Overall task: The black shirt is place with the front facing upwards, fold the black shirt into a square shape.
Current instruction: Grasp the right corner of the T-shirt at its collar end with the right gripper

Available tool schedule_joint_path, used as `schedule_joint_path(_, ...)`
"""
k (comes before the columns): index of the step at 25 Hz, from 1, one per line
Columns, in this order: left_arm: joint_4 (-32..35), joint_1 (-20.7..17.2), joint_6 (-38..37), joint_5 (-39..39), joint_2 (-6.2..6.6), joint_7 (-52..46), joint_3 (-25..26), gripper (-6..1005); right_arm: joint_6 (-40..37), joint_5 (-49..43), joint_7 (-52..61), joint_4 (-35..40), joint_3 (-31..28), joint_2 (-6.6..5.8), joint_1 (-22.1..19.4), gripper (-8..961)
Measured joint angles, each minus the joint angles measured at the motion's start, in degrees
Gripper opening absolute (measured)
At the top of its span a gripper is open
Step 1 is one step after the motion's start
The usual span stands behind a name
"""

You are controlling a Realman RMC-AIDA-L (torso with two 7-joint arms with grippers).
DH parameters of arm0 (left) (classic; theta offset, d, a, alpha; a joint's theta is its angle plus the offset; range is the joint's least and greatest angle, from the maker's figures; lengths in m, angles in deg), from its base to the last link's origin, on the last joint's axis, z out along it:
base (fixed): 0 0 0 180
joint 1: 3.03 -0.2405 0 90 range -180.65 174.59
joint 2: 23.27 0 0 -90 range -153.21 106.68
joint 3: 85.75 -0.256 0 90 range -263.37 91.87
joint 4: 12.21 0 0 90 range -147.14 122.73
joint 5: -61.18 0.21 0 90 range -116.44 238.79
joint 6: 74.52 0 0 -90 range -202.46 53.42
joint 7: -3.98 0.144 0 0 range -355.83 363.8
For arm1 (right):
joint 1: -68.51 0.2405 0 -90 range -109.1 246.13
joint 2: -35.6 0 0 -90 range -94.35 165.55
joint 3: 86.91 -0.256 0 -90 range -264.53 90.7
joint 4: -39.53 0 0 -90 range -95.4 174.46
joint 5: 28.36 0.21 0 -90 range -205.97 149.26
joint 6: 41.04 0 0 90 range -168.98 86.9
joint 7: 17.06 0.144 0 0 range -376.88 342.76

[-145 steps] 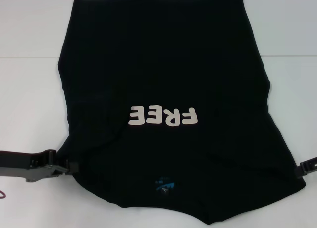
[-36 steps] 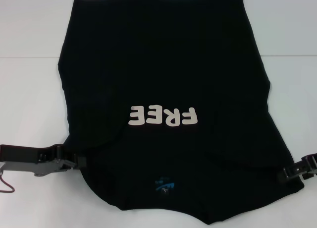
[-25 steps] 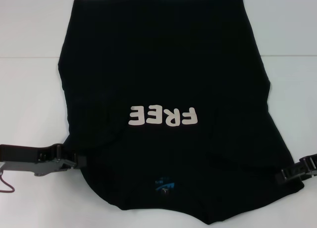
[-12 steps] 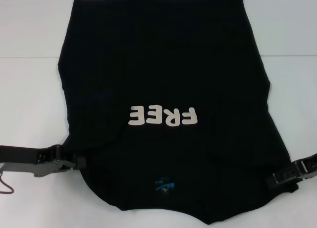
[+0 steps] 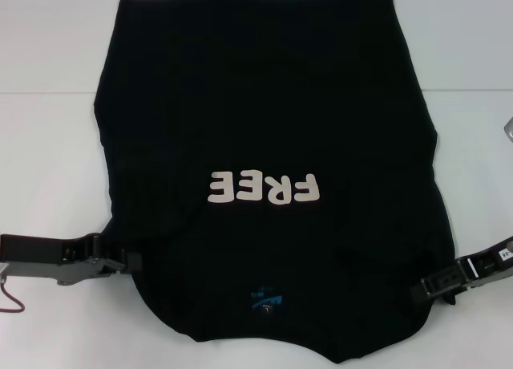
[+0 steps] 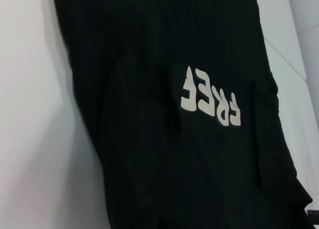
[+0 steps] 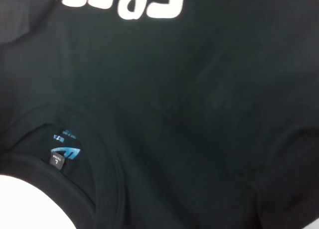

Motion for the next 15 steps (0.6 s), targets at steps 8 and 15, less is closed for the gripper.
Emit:
schedule_joint_path(8,0.0,0.0,-0.1,-0.3,0.00,0.2,0.0,20,1.0,0.0,-0.6,-0.7,0.2,0.28,0.3,823)
schedule_joint_path(15,0.0,-0.1,-0.6,-0.5,0.00,0.5,0.0,20,2.3,-0.2,-1.0,-0.7,3.5,1.10,0.4,704)
